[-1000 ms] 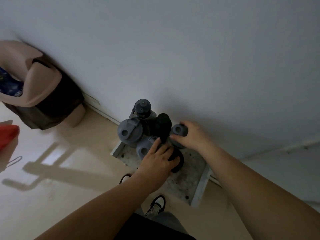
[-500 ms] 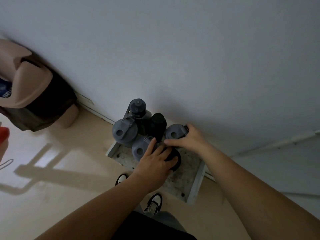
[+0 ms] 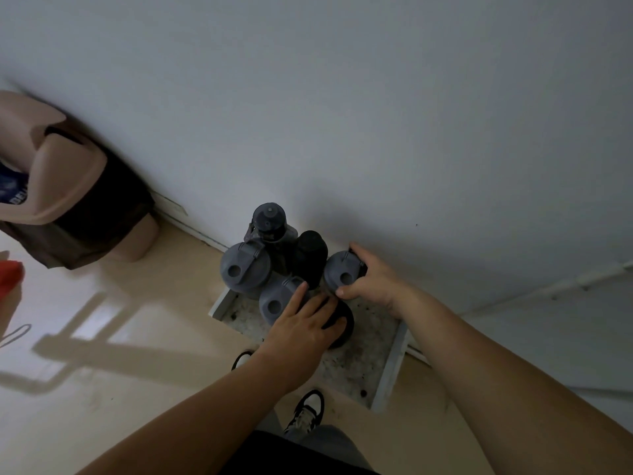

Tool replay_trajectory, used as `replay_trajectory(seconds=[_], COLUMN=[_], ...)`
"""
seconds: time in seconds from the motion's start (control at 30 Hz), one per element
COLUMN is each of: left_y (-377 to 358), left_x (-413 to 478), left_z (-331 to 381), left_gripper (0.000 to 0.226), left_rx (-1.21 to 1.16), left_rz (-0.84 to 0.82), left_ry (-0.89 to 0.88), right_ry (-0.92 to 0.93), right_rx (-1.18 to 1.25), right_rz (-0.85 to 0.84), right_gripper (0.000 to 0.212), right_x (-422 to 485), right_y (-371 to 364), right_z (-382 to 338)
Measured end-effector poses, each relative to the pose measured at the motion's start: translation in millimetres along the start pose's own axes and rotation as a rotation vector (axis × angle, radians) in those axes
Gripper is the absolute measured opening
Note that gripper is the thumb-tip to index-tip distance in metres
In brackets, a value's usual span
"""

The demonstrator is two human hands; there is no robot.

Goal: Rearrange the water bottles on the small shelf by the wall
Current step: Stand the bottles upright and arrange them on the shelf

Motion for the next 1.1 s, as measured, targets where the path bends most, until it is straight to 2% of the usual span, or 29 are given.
replay_trajectory(seconds=[0.2, 0.47, 0.6, 0.67, 0.73, 0.8, 0.9, 0.97, 1.1], left_y=[-2, -7, 5, 18, 29, 31, 20, 11, 8], left_x=[-4, -4, -11, -18, -26, -37, -49, -53, -50], left_z=[-1, 3, 2, -4, -18, -38, -58, -62, -62], left_gripper=[0.056, 0.061, 0.054, 0.045, 0.039, 0.041, 0.048, 0.046, 0.043], left_rx=[-0.034, -0.04, -0.096, -0.155, -0.222, -0.276, -0.276, -0.317, -0.386], left_rz=[0.001, 0.012, 0.087, 0.191, 0.291, 0.3, 0.191, 0.156, 0.188], left_ry=[0.014, 0.014, -0.021, 0.002, 0.098, 0.221, 0.284, 0.279, 0.295], right_ry=[0.025, 0.065, 0.07, 0.005, -0.093, -0.183, -0.33, -0.317, -0.206], right_rx=[0.008, 0.028, 0.216, 0.41, 0.606, 0.711, 0.873, 0.94, 1.062], right_rz=[0.001, 0.169, 0.226, 0.316, 0.419, 0.464, 0.286, 0.194, 0.211], right_gripper=[0.117, 0.103, 0.136, 0.141, 0.128, 0.104, 0.085, 0.075, 0.065], right_x=[3, -8, -19, -31, -44, -53, -58, -56, -47], right_y=[-3, -15, -22, -32, -49, -72, -103, -114, -118], right_z=[1, 14, 28, 42, 61, 77, 83, 77, 69])
Point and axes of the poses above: each hand's wrist, its own x-axis towards the middle knuckle, its own y-axis out of the back of the hand, z = x × y, the point moved 2 cm from there along x, towards the middle knuckle, and after that the axes turned 7 degrees about -z, right-handed, at the moved point
